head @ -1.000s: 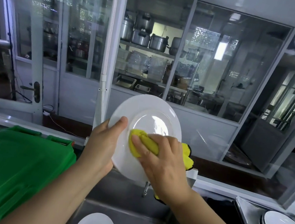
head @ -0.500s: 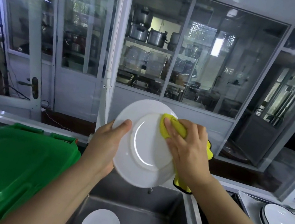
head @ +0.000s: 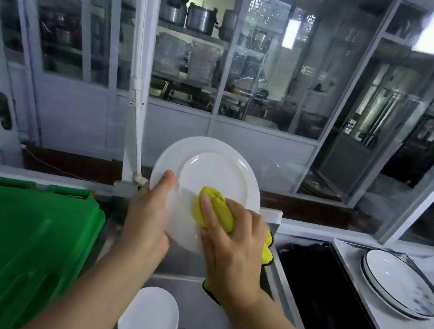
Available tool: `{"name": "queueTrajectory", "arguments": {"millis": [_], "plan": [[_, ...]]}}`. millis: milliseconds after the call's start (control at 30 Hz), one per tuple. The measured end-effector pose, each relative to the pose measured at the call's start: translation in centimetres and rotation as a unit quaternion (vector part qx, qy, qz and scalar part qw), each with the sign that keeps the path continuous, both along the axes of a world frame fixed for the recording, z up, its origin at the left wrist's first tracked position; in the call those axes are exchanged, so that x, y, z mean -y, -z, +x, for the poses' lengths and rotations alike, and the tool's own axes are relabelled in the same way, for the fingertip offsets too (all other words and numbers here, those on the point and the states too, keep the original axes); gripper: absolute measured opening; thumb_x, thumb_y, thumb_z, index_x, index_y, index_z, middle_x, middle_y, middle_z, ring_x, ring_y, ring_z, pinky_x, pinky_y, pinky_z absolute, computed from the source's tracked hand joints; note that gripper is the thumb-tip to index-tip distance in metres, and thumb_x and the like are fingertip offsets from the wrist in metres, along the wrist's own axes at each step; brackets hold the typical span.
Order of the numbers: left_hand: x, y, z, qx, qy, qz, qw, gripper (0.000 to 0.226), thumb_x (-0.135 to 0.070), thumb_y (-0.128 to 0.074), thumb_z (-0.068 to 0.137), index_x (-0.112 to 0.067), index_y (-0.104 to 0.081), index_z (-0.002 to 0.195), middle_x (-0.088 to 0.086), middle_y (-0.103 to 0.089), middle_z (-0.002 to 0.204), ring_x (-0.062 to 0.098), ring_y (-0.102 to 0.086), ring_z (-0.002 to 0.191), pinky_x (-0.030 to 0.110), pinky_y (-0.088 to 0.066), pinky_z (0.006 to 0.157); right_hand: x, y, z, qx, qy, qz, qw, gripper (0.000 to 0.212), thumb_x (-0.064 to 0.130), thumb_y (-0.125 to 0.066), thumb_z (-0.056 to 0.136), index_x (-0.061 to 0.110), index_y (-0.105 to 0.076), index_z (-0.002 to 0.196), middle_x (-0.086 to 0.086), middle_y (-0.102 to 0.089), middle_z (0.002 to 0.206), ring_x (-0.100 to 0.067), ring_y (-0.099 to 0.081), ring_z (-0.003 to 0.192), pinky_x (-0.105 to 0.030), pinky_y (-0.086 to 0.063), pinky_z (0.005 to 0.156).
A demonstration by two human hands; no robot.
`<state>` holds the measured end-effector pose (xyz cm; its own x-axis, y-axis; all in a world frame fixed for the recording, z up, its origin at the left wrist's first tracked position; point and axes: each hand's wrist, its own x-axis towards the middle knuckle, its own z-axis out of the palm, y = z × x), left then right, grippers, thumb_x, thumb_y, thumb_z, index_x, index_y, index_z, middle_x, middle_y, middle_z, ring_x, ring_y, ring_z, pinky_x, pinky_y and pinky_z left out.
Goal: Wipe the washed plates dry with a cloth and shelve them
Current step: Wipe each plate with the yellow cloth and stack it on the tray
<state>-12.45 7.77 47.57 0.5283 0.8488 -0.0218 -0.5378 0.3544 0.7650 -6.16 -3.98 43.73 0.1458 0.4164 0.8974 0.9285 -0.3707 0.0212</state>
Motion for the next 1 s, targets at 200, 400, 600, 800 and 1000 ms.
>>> {"name": "queueTrajectory", "arguments": {"millis": [200,400,600,800,1000], "plan": [[2.0,1.0,1.5,-0.014,0.082,0.022,0.996,0.014,-0.024,-0.058,0.092,-0.017,-0.066,0.100,0.007,-0.073,0.095,0.024,-0.069,0.087,0.041,-0.054,0.081,4.8,1.7,2.4,0.033,0.019,-0.014,0.999,0.031,0.029,-0.046,0.099,0.027,-0.050,0.130,-0.007,-0.048,0.122,-0.030,-0.050,0.094,-0.044,-0.044,0.079],[5.5,0.1,3.7,-0.018,0.168,0.089,0.982,0.012,-0.017,-0.053,0.094,-0.016,-0.065,0.095,-0.005,-0.074,0.077,0.008,-0.070,0.069,0.022,-0.055,0.059,11.5,1.7,6.4,-0.042,0.058,-0.016,0.997,0.037,0.038,-0.036,0.101,0.028,-0.047,0.135,-0.007,-0.044,0.122,-0.026,-0.041,0.098,-0.038,-0.038,0.091],[11.1,0.0,7.5,-0.055,0.231,0.116,0.965,0.013,-0.019,-0.054,0.093,-0.017,-0.066,0.098,0.000,-0.075,0.087,0.018,-0.069,0.081,0.033,-0.052,0.073,19.0,1.0,11.5,-0.119,0.102,0.040,0.987,0.038,0.029,-0.042,0.097,0.025,-0.046,0.135,-0.004,-0.041,0.117,-0.024,-0.040,0.099,-0.031,-0.035,0.092],[19.4,0.9,13.2,-0.087,0.262,0.141,0.951,0.019,-0.025,-0.058,0.091,-0.016,-0.068,0.104,0.007,-0.074,0.094,0.027,-0.070,0.088,0.043,-0.053,0.082,29.5,2.1,18.6,-0.205,0.182,0.104,0.956,0.042,0.034,-0.040,0.095,0.027,-0.052,0.135,-0.010,-0.049,0.117,-0.026,-0.043,0.105,-0.031,-0.033,0.087],[30.0,2.0,20.5,-0.104,0.284,0.207,0.930,0.012,-0.023,-0.059,0.091,-0.021,-0.070,0.097,0.002,-0.075,0.094,0.023,-0.070,0.091,0.039,-0.053,0.079,42.1,5.1,24.0,-0.258,0.221,0.129,0.932,0.046,0.037,-0.038,0.093,0.024,-0.054,0.134,-0.014,-0.052,0.113,-0.024,-0.041,0.103,-0.034,-0.033,0.087]]}}
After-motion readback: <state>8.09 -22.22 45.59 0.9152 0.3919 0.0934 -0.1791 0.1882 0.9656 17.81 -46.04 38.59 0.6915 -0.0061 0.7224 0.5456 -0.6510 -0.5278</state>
